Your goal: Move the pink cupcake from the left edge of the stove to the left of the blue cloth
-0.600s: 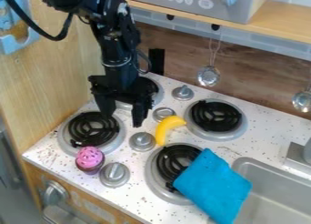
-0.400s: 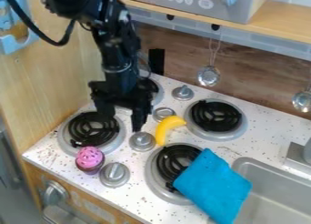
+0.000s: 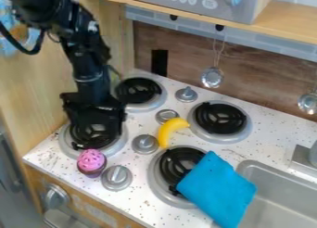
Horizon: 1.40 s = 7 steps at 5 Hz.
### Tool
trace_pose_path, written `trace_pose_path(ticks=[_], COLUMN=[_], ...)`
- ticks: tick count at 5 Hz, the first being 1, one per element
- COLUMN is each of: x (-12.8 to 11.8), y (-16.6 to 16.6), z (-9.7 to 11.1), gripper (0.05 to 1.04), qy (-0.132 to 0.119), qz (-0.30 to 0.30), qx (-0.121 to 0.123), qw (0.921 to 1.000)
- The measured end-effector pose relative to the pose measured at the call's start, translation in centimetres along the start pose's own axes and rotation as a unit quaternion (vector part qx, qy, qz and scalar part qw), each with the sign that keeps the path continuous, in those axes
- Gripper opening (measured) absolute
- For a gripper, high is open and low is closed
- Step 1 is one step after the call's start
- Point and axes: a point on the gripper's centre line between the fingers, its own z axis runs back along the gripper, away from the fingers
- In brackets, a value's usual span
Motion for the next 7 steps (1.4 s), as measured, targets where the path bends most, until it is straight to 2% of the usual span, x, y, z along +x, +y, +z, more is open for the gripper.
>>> trace_pose_path(ticks=[1,2,3,4,6,7], x=[-0.4,-0.7,-1.1,-0.8,0.1,0.1], y=[1.6,2.9,3.1,1.9,1.4,1.6], z=[-2.2,-3.1,-5.8,-7.3,-7.9,-8.0], gripper=[1.001,1.001,1.001,1.001,0.966,0.950], qy=[-0.004,-0.016,-0.009,-0.025,-0.042,-0.041], qz=[-0.011,-0.014,-0.026,-0.034,-0.018,-0.020], qx=[0.024,0.032,0.040,0.046,0.021,0.017], qw=[0.9996,0.9993,0.9988,0.9980,0.9987,0.9988])
